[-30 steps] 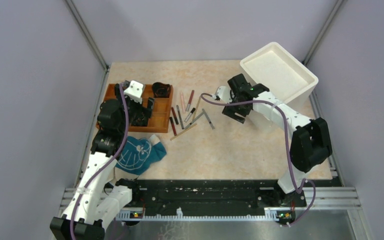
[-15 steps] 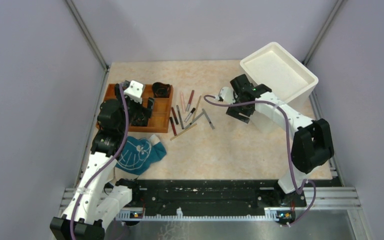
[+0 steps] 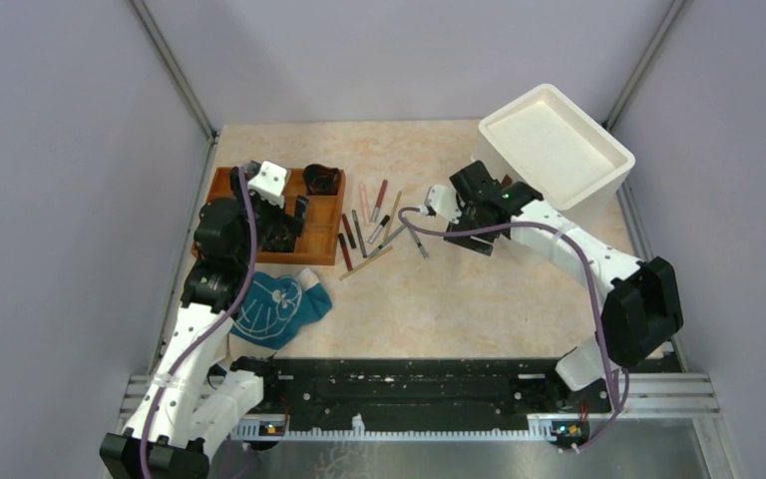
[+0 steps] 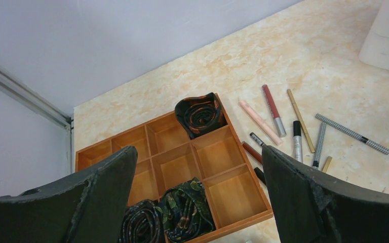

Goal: Organize the makeup
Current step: Close the drawer in the storage box, then open the drawer in the storage box.

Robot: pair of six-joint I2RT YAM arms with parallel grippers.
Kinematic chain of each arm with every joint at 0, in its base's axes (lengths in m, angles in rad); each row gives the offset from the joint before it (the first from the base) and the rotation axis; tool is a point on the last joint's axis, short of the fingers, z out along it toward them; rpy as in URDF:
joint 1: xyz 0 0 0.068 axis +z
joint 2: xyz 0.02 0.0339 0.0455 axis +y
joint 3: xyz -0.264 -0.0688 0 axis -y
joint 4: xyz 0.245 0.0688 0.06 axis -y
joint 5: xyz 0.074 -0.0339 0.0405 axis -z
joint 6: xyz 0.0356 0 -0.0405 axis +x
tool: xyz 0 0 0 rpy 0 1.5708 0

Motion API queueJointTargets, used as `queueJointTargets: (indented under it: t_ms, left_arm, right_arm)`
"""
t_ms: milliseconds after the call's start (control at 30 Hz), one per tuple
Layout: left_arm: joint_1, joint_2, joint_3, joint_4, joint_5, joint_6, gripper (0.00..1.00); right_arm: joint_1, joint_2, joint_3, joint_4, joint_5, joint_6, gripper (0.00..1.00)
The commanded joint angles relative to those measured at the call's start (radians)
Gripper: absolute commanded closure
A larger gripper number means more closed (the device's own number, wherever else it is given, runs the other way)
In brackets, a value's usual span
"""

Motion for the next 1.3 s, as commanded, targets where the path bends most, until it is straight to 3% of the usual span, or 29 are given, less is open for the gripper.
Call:
queueJointTargets:
  t_ms: [0,233,533,800,1033,1267]
  left_arm:
    - [0.005,0.001,0.025,0.03,0.095,-0.008,0.01]
    - [0.004,0.058,0.025,0.042,0.414,-0.021,0.01]
    - [-0.026,0.23,0.087,0.092,0.547,-0.039,0.01]
    - [-0.191,0.512,0.283,0.161,0.497,-0.069,0.01]
    - [-0.383,0.775,0.485,0.193,0.464,-0.032,0.01]
    - [-0.489,1.07,0.798,0.188,0.472,-0.117,0.01]
  right_arm:
    - [0.013,-0.13,0.015,0.036,0.001,0.056,0.25]
    - [0.008,-0.305,0.027,0.102,-0.045,0.101,0.23]
    - [-0.169,-0.384,0.131,0.088,-0.106,0.126,0.16]
    - [-0.266,-0.329,0.168,0.056,-0.155,0.131,0.19]
    - [-0.32,-0.304,0.152,0.063,-0.243,0.167,0.33]
    - [-0.356,-0.307,0.094,0.123,-0.308,0.221,0.41]
